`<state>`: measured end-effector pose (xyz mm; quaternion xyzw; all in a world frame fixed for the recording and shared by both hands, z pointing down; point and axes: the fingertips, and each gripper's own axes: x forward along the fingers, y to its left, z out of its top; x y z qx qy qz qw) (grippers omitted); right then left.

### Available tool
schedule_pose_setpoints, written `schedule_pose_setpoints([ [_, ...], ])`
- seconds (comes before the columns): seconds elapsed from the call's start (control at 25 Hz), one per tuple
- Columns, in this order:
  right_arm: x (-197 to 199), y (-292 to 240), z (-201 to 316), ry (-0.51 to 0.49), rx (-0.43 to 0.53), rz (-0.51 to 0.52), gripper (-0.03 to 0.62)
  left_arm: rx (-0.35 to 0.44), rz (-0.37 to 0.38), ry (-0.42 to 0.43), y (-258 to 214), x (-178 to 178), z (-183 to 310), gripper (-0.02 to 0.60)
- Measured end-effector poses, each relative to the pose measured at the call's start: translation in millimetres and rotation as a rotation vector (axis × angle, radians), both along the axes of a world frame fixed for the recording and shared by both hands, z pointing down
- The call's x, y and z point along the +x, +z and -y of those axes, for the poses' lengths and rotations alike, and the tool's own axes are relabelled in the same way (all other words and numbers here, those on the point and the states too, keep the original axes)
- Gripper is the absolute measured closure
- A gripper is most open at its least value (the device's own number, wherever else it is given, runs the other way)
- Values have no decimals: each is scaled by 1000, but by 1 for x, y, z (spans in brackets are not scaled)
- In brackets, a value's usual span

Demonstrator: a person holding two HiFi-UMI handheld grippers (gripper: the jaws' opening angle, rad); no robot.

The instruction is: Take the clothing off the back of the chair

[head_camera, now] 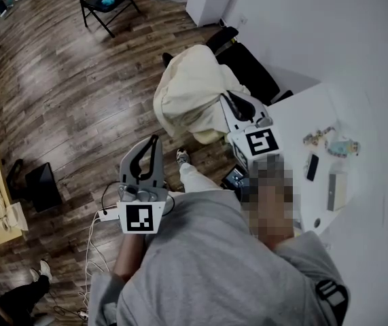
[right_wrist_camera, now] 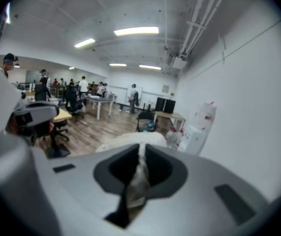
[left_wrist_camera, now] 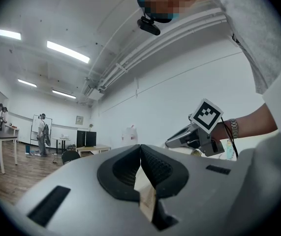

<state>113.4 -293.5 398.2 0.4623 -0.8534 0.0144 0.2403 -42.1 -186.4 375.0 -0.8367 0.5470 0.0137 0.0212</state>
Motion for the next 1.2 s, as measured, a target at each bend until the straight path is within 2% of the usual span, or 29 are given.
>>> schedule_pose_setpoints([
  [0.88, -21, -34, -25, 8, 91, -4, 533, 43, 22, -14, -13, -33, -36, 545],
  [1.2, -24, -46, -27, 13, 118, -7, 533, 48, 5, -24, -16, -41, -44, 545],
])
